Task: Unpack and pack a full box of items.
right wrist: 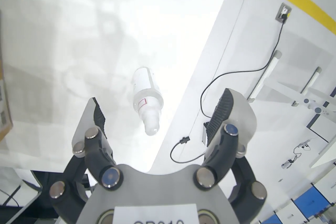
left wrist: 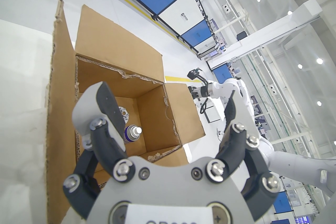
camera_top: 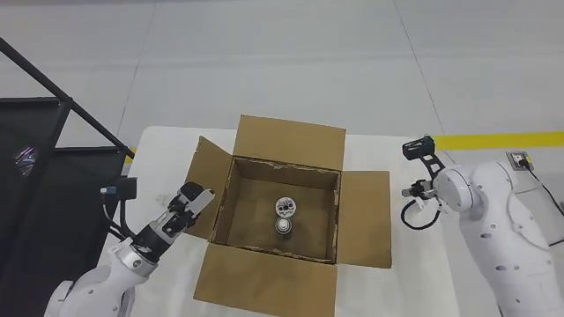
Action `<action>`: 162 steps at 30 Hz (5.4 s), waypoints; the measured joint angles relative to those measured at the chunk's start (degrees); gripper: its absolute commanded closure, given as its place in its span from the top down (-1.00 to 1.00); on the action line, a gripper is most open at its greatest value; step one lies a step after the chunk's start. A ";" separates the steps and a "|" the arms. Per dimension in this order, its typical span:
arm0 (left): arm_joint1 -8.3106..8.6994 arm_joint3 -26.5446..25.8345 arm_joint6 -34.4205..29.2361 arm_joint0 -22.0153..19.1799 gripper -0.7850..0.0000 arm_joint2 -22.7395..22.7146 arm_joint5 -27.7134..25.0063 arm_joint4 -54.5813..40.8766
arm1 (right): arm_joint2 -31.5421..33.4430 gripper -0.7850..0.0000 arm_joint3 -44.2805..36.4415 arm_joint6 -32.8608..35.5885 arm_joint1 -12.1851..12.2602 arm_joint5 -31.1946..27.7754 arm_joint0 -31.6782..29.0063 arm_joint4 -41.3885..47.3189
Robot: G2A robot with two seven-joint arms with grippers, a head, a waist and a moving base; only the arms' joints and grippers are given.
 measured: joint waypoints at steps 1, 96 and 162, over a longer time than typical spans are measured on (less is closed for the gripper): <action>0.02 0.04 0.04 -0.10 1.00 0.05 0.03 -0.05 | 0.50 1.00 -3.21 0.71 0.17 1.22 -0.62 -1.99; 0.51 -0.58 5.01 1.88 1.00 -1.90 -0.42 -1.55 | 15.58 -1.00 -46.15 -0.16 -7.03 -3.33 -28.17 5.11; 0.51 -0.58 5.01 1.88 1.00 -1.90 -0.42 -1.55 | 21.08 1.00 -22.68 -18.18 -5.19 -4.26 -38.52 11.90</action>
